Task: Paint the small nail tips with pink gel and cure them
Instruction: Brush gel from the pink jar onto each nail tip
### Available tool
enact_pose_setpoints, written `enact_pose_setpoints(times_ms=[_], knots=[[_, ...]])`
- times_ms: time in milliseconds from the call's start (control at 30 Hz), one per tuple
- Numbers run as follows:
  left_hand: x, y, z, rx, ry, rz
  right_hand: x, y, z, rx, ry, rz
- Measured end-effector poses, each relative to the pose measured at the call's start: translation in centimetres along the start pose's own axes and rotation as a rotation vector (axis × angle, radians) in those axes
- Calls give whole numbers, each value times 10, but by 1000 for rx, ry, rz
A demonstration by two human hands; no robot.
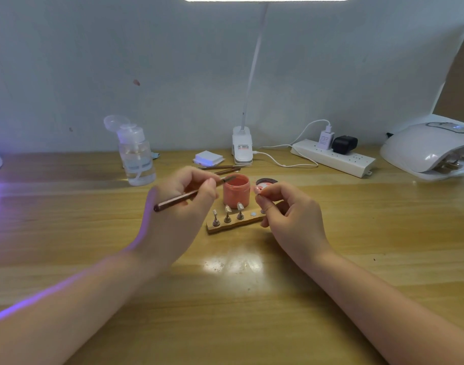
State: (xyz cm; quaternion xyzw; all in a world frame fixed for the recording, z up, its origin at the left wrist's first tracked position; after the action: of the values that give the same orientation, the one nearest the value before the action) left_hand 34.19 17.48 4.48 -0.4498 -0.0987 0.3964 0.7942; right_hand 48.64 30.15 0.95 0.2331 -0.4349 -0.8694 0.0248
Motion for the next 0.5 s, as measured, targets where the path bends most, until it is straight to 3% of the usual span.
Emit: enact_pose_setpoints(times_ms=[133, 300, 500], knots=[[2, 5, 43, -159, 1, 137, 1, 1, 1, -12, 4, -7], [29, 12, 94, -380, 249, 341, 1, 1, 1, -14, -4, -15], [57, 21, 102, -458, 406, 541, 1, 2, 0, -20, -6, 3]])
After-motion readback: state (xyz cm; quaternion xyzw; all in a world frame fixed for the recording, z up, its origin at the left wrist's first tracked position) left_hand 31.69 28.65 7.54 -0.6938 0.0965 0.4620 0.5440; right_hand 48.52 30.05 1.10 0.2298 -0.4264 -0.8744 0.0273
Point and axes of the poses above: each hand's wrist, its own z-axis towards the middle knuckle, its own x-axis out of the palm, y = z × x, the point moved 6 cm from there along z, towards the middle knuckle, and after that the axes turned 3 degrees about -z, right-handed, at the moved point
